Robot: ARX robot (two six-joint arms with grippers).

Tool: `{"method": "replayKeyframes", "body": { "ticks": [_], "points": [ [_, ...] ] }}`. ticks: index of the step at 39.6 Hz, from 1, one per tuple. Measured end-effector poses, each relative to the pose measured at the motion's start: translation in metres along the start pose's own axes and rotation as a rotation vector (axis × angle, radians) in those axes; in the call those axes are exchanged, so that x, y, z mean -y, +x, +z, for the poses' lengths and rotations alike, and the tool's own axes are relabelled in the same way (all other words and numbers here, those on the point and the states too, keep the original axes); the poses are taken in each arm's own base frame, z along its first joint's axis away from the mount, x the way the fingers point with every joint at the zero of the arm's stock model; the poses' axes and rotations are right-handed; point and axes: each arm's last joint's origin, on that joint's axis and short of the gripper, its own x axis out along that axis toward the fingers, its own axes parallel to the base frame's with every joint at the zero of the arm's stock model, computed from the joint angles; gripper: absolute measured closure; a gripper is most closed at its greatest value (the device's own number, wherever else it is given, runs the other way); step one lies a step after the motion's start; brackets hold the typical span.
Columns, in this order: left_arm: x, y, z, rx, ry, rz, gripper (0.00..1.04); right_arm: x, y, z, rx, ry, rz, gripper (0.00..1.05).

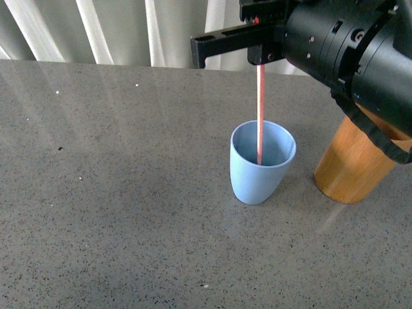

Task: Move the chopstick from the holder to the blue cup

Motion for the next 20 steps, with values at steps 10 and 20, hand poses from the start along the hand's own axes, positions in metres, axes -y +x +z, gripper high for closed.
{"method": "replayKeyframes", "body": {
  "ticks": [10, 20],
  "points": [
    [0.0, 0.0, 0.0, 0.0, 0.0, 0.0, 0.07, 0.002, -0.002, -0.015, -0.043, 0.002, -0.009, 0.78],
    [0.0, 0.0, 0.0, 0.0, 0.0, 0.0, 0.07, 0.013, -0.012, 0.001, -0.02, 0.011, -0.07, 0.34]
  ]
}}
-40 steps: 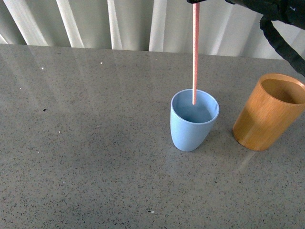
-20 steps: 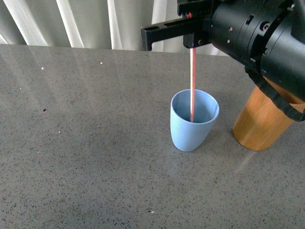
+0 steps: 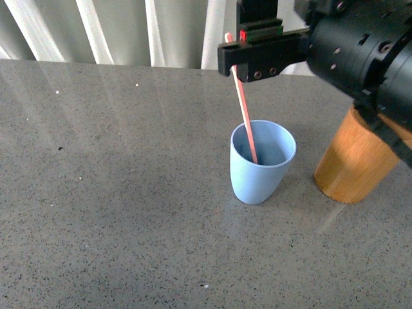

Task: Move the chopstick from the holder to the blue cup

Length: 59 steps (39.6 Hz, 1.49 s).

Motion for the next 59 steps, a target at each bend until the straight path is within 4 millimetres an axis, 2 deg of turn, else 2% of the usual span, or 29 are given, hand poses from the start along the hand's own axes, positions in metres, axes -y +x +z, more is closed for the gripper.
{"method": "replayKeyframes", "body": {
  "ticks": [7, 12, 14, 15, 19, 22, 25, 28, 31, 38, 41, 45, 59],
  "points": [
    [0.0, 0.0, 0.0, 0.0, 0.0, 0.0, 0.07, 0.014, -0.023, 0.028, 0.034, 0.0, -0.085, 0.08],
    [0.0, 0.0, 0.0, 0.0, 0.0, 0.0, 0.07, 0.039, -0.065, 0.047, -0.024, 0.011, -0.317, 0.1],
    [0.0, 0.0, 0.0, 0.0, 0.0, 0.0, 0.07, 0.051, -0.09, 0.05, -0.073, 0.021, -0.429, 0.1],
    [0.0, 0.0, 0.0, 0.0, 0.0, 0.0, 0.07, 0.06, -0.111, 0.05, -0.107, 0.023, -0.517, 0.1],
    [0.0, 0.0, 0.0, 0.0, 0.0, 0.0, 0.07, 0.073, -0.156, 0.045, -0.171, 0.027, -0.652, 0.1],
    [0.0, 0.0, 0.0, 0.0, 0.0, 0.0, 0.07, 0.075, -0.177, 0.045, -0.161, 0.035, -0.699, 0.1],
    [0.0, 0.0, 0.0, 0.0, 0.0, -0.001, 0.07, 0.074, -0.179, 0.047, -0.142, 0.038, -0.686, 0.1],
    [0.0, 0.0, 0.0, 0.0, 0.0, 0.001, 0.07, 0.075, -0.18, 0.044, -0.053, 0.049, -0.553, 0.19],
    [0.0, 0.0, 0.0, 0.0, 0.0, 0.004, 0.07, 0.077, -0.186, 0.036, 0.03, 0.035, -0.385, 0.36],
    [0.0, 0.0, 0.0, 0.0, 0.0, -0.001, 0.07, 0.079, -0.199, 0.025, 0.044, 0.03, -0.399, 0.73],
    [0.0, 0.0, 0.0, 0.0, 0.0, 0.0, 0.07, 0.078, -0.201, 0.022, 0.039, 0.031, -0.397, 0.84],
    [0.0, 0.0, 0.0, 0.0, 0.0, 0.0, 0.07, 0.077, -0.205, 0.019, 0.047, 0.026, -0.398, 1.05],
    [0.0, 0.0, 0.0, 0.0, 0.0, 0.0, 0.07, 0.073, -0.214, 0.011, 0.072, 0.022, -0.398, 1.04]
  ]
}}
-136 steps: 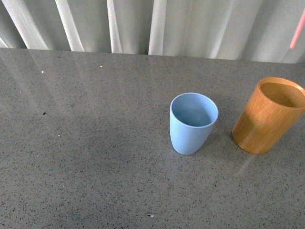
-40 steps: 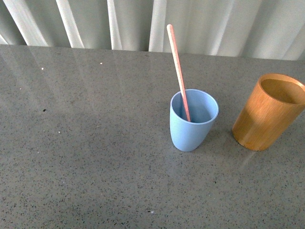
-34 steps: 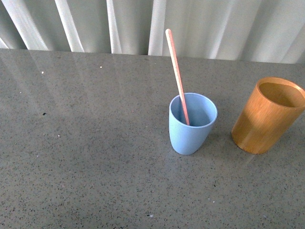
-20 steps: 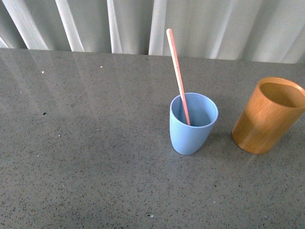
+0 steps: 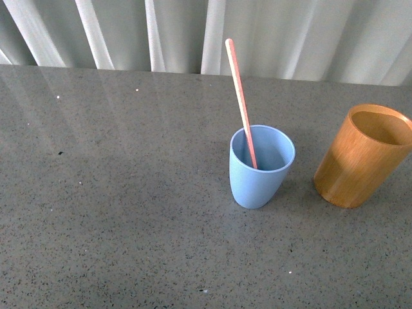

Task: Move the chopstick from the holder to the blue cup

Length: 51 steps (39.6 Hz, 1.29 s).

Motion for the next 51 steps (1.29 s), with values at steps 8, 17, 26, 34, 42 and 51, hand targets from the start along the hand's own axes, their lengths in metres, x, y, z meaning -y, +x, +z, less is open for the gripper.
{"method": "replayKeyframes", "body": {
  "ticks": [8, 17, 26, 34, 42, 51],
  "points": [
    [0.0, 0.0, 0.0, 0.0, 0.0, 0.0, 0.07, 0.0, -0.005, 0.0, 0.004, 0.0, 0.0, 1.04],
    [0.0, 0.0, 0.0, 0.0, 0.0, 0.0, 0.07, 0.0, -0.013, -0.002, -0.014, 0.0, 0.0, 1.04],
    [0.0, 0.0, 0.0, 0.001, 0.0, 0.0, 0.07, 0.0, -0.02, -0.003, -0.003, 0.0, -0.001, 1.04],
    [0.0, 0.0, 0.0, 0.001, 0.0, 0.0, 0.07, 0.0, -0.02, -0.003, -0.003, 0.0, -0.001, 1.04],
    [0.0, 0.0, 0.0, 0.001, 0.0, 0.0, 0.07, 0.0, -0.02, -0.003, -0.003, 0.0, -0.001, 0.69],
    [0.0, 0.0, 0.0, 0.001, 0.0, 0.0, 0.07, 0.0, -0.02, -0.003, -0.003, 0.0, -0.001, 0.32]
  ]
}}
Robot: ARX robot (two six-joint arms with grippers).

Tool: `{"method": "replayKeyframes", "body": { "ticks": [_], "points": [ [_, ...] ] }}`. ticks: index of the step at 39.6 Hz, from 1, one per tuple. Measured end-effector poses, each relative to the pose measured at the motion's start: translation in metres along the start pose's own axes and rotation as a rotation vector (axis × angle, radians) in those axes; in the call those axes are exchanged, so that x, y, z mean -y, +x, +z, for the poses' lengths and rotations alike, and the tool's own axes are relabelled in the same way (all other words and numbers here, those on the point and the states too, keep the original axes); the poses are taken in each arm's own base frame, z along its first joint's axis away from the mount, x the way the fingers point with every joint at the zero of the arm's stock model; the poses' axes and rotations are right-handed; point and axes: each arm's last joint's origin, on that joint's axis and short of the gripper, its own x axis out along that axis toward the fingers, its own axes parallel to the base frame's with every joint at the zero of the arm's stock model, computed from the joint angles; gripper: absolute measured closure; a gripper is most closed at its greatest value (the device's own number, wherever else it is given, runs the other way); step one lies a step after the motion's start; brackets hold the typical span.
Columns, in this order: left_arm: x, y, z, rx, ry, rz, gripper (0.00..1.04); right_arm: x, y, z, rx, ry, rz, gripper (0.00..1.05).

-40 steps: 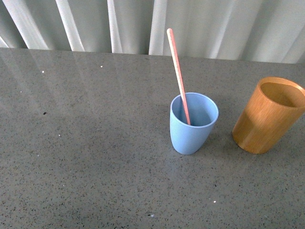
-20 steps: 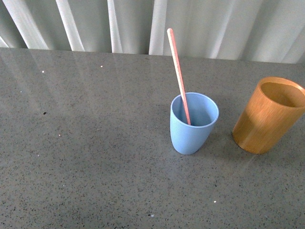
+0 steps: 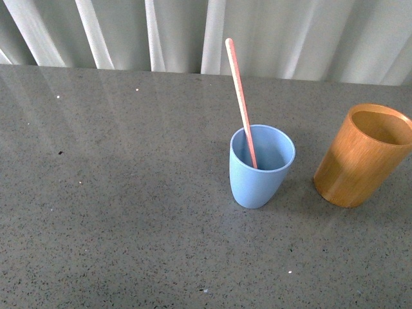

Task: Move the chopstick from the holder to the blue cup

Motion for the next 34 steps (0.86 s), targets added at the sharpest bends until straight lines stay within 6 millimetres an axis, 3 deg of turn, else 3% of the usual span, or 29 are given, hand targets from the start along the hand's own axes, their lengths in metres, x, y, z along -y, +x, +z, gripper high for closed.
{"method": "replayKeyframes", "body": {
  "ticks": [5, 34],
  "points": [
    [0.0, 0.0, 0.0, 0.0, 0.0, 0.0, 0.07, 0.0, 0.0, 0.0, 0.0, 0.001, 0.0, 0.08],
    [0.0, 0.0, 0.0, 0.0, 0.0, 0.0, 0.07, 0.0, 0.0, 0.0, 0.0, 0.0, 0.0, 0.1]
  ]
}}
